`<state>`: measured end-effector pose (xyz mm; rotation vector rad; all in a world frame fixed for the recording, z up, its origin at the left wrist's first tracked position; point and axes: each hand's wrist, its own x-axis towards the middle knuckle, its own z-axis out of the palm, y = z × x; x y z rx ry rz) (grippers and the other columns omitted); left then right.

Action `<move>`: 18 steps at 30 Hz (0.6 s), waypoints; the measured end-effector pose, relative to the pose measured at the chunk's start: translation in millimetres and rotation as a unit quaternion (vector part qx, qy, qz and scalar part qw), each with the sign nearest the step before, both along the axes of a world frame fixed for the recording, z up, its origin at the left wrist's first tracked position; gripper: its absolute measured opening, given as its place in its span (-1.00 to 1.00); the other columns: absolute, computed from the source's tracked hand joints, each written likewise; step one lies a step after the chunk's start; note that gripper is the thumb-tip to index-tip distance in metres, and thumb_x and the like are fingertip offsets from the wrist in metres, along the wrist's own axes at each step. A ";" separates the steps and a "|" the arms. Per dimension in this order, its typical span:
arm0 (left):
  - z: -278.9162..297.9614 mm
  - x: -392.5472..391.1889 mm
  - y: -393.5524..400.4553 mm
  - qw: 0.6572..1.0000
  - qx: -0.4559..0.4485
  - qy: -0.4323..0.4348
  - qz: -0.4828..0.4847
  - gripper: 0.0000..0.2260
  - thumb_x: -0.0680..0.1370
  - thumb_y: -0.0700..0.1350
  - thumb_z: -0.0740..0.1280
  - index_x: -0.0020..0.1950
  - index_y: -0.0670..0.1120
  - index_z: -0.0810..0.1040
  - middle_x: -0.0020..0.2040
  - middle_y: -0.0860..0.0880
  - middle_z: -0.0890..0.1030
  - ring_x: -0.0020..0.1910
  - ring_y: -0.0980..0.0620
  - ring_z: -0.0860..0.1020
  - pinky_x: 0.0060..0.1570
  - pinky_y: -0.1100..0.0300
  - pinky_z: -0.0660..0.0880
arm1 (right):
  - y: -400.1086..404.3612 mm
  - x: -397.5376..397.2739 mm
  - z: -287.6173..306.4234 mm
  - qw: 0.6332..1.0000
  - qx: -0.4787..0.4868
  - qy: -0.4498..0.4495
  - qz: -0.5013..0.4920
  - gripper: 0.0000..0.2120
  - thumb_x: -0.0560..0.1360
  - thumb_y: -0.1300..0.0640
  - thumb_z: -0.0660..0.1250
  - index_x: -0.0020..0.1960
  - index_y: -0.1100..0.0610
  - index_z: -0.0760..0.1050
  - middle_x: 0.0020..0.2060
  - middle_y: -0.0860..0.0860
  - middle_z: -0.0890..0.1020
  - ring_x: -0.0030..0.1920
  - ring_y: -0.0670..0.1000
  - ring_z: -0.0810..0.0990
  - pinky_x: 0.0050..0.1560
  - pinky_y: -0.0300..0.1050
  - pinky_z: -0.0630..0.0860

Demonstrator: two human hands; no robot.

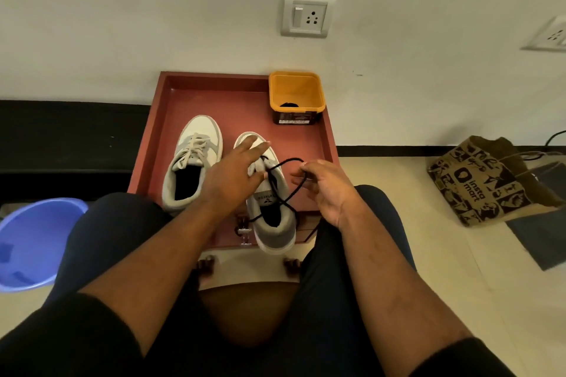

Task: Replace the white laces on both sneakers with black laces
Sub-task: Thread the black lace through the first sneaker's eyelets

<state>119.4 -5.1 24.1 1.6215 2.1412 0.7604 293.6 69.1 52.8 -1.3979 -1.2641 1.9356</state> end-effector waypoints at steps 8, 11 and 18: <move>12.2 4.2 0.1 0.979 0.049 -0.194 0.034 -0.85 0.55 -0.25 0.36 -0.08 -0.04 0.68 -0.25 0.01 0.67 -0.35 0.03 0.62 -0.33 0.15 0.55 | -3.5 -3.0 4.1 0.996 0.050 -0.022 0.070 -0.91 0.48 0.17 0.43 -0.20 0.14 0.61 -0.50 -0.06 0.42 -0.50 -0.11 0.30 -0.46 -0.21 0.31; 8.6 -17.8 -14.0 0.912 0.108 -0.305 0.251 -0.86 0.60 -0.23 0.27 0.01 -0.07 0.61 -0.12 -0.09 0.66 -0.54 0.14 0.51 -0.56 0.29 0.43 | 4.6 2.2 5.1 0.998 0.061 -0.020 0.008 -0.93 0.44 0.19 0.47 -0.21 0.13 0.62 -0.49 -0.08 0.49 -0.49 -0.13 0.30 -0.46 -0.22 0.34; 15.3 6.8 -16.5 0.936 0.024 -0.349 0.039 -0.70 0.61 -0.22 0.29 0.29 0.08 0.51 0.18 0.04 0.60 -0.21 -0.10 0.66 -0.24 0.03 0.60 | -4.3 -11.6 2.3 0.995 0.088 -0.012 0.044 -0.97 0.45 0.21 0.46 -0.16 0.17 0.65 -0.43 -0.02 0.51 -0.52 -0.15 0.28 -0.51 -0.26 0.24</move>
